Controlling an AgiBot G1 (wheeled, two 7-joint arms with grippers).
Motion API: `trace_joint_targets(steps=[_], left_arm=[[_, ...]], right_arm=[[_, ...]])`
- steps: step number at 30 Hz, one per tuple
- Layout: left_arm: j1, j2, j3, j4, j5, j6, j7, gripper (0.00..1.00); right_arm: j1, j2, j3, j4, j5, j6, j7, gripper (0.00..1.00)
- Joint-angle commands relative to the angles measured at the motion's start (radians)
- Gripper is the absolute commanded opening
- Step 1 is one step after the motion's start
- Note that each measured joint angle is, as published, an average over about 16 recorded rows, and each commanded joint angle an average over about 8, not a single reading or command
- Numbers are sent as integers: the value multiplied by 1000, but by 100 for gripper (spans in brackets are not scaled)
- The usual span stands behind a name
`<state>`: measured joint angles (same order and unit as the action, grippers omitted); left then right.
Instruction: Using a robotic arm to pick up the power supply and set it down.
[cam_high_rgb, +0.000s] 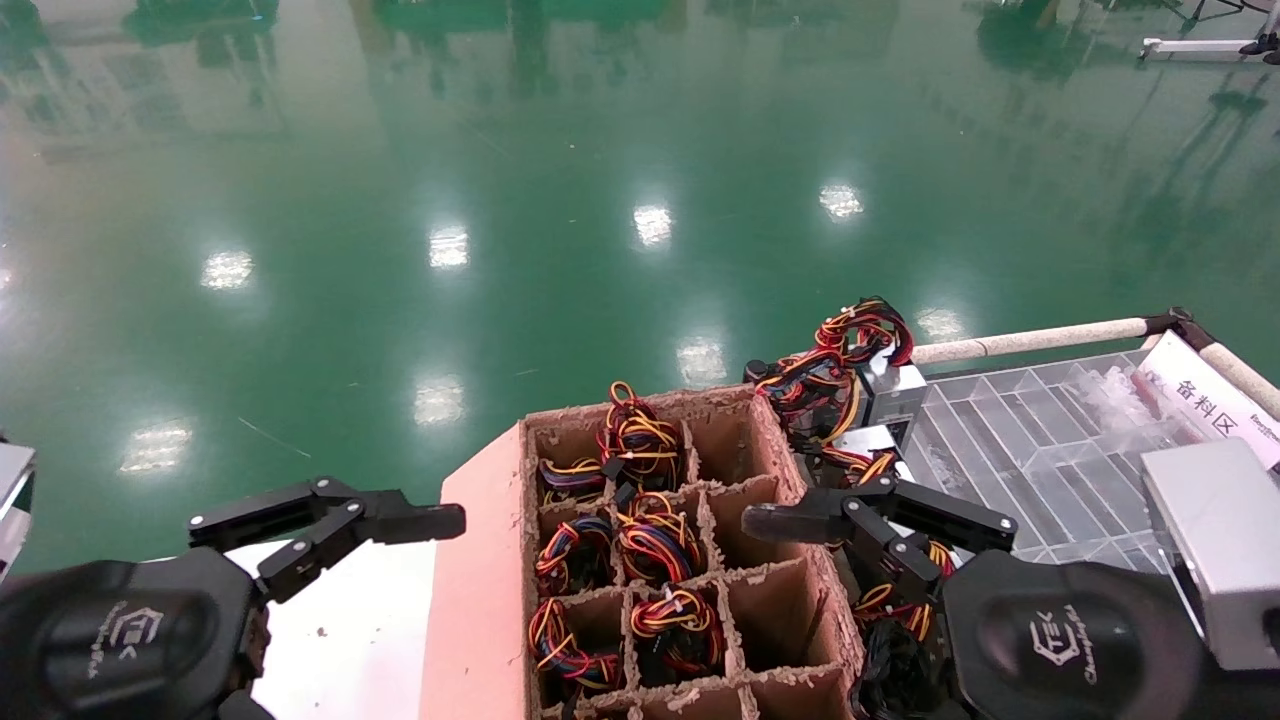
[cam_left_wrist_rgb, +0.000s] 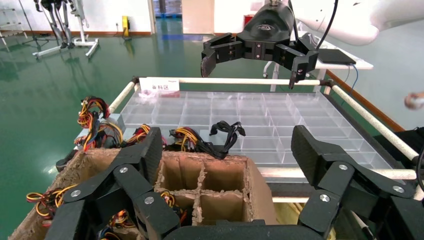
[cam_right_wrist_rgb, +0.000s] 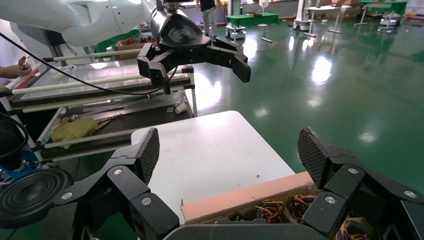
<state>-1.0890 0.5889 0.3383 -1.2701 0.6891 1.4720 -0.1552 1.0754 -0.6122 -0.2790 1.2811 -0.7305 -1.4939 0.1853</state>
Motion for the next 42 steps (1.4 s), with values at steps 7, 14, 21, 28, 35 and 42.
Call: trace_joint_targets(steps=[7,14,21,28,35,42], left_arm=[[0,0,0,0,0,0,0,0],[0,0,0,0,0,0,0,0],[0,0,0,0,0,0,0,0],[0,0,0,0,0,0,0,0],[0,0,0,0,0,0,0,0],[0,0,0,0,0,0,0,0]], right_arm=[[0,0,0,0,0,0,0,100],[0,0,0,0,0,0,0,100],[0,0,0,0,0,0,0,100],[0,0,0,0,0,0,0,100],[0,0,0,0,0,0,0,100],[0,0,0,0,0,0,0,100]])
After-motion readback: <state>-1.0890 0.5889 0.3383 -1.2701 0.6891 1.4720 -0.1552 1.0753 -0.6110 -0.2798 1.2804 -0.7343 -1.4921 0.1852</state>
